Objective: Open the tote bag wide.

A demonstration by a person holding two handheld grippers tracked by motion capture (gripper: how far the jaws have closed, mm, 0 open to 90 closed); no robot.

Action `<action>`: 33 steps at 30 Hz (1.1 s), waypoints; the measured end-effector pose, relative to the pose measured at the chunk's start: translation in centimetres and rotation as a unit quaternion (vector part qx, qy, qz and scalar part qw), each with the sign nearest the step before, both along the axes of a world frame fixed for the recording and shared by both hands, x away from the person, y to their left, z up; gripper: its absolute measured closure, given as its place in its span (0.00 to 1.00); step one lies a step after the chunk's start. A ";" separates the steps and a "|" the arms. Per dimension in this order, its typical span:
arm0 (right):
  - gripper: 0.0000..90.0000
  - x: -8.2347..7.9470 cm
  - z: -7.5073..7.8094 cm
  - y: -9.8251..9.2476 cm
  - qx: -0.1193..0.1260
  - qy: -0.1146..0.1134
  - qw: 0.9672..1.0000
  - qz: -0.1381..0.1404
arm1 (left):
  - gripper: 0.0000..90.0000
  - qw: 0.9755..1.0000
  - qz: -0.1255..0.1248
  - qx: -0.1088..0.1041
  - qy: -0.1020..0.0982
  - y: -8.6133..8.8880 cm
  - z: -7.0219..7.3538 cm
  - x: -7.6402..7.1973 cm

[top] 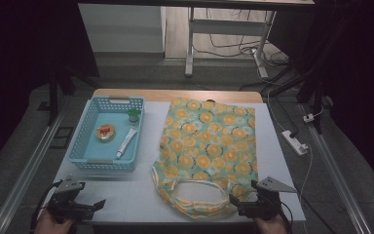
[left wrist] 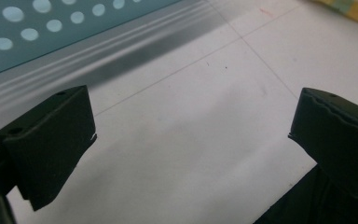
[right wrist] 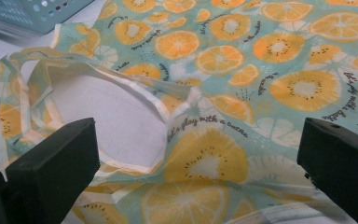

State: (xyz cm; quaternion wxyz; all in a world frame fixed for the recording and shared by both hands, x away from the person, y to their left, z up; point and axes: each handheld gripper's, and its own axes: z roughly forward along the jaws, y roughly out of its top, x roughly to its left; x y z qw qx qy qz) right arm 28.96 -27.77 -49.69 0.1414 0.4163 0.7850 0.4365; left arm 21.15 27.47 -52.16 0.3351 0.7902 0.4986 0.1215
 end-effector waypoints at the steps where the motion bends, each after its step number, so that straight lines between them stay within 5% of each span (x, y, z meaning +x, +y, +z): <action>1: 0.00 0.0 0.0 0.0 -0.001 0.000 1.000 0.000 | 0.00 1.000 0.000 0.000 0.000 0.0 0.0 0.0; 21: 0.00 0.8 -0.2 0.3 -0.007 0.021 1.000 0.001 | 0.00 1.000 0.007 -0.009 0.010 0.3 -0.1 -0.1; 28: 0.00 0.9 -0.2 1.0 -0.034 0.024 0.999 0.015 | 0.00 1.000 0.000 0.003 0.006 0.0 -0.1 -0.2; 33: 0.00 0.8 -0.1 1.2 -0.023 0.024 0.999 0.022 | 0.00 1.000 -0.001 -0.010 0.008 0.3 -0.1 -0.1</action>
